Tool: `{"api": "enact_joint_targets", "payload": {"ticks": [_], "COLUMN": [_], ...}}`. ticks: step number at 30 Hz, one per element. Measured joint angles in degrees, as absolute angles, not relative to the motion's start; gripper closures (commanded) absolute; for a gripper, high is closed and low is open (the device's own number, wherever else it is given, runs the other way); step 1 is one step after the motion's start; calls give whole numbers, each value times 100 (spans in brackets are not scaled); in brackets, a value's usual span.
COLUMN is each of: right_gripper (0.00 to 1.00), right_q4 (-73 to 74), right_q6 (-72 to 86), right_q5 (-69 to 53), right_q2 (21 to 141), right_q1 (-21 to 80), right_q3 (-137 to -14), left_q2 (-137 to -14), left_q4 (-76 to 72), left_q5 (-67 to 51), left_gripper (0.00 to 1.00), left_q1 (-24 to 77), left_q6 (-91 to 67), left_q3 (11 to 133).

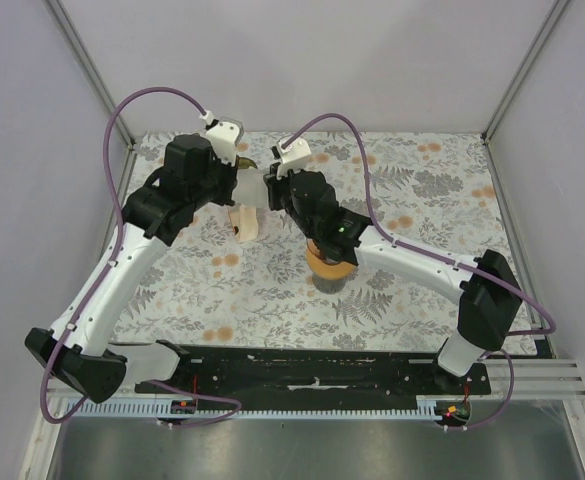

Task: Place the coffee filter in the dripper
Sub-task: Place the coffee filter in the coffee server.

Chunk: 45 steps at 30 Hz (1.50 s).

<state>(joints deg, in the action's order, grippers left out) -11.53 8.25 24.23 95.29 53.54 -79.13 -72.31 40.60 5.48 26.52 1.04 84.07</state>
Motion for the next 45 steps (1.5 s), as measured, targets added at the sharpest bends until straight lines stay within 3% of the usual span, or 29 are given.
{"api": "enact_joint_targets", "payload": {"ticks": [7, 14, 19, 26, 27, 31, 33, 36, 45], "right_gripper": [100, 100, 100, 100, 100, 100, 100, 100, 100], "right_q4": [-1048, -928, -886, -755, -725, -451, -145, 263, 2364], "right_q6": [895, 1061, 1098, 1109, 1107, 1068, 1017, 932, 784], "right_q5": [2377, 2246, 2231, 2078, 2040, 1938, 1925, 1872, 1085], "right_q2": [9529, 9507, 9386, 9205, 9183, 9159, 9159, 9111, 8215], "right_q1": [5339, 5339, 5308, 5127, 5109, 5068, 5013, 4919, 4397], "right_q3": [-7922, -7922, -7922, -7900, -7898, -7966, -8082, -8197, -8517], "left_q2": [-7185, -7185, -7185, -7177, -7175, -7175, -7175, -7175, -7150], "left_q4": [4016, 3955, 3946, 3815, 3800, 3820, 3916, 4119, 4600], "left_q5": [263, -71, -152, 301, 285, 104, -89, -502, -1927], "left_gripper": [61, 59, 96, 98, 97, 60, 50, 43, 39], "left_q1": [2683, 2683, 2687, 2790, 2803, 2794, 2755, 2724, 2722], "left_q6": [172, 169, 165, 298, 307, 368, 427, 460, 596], "left_q3": [8399, 8232, 8123, 8123, 8125, 8136, 8171, 8348, 9504]}}
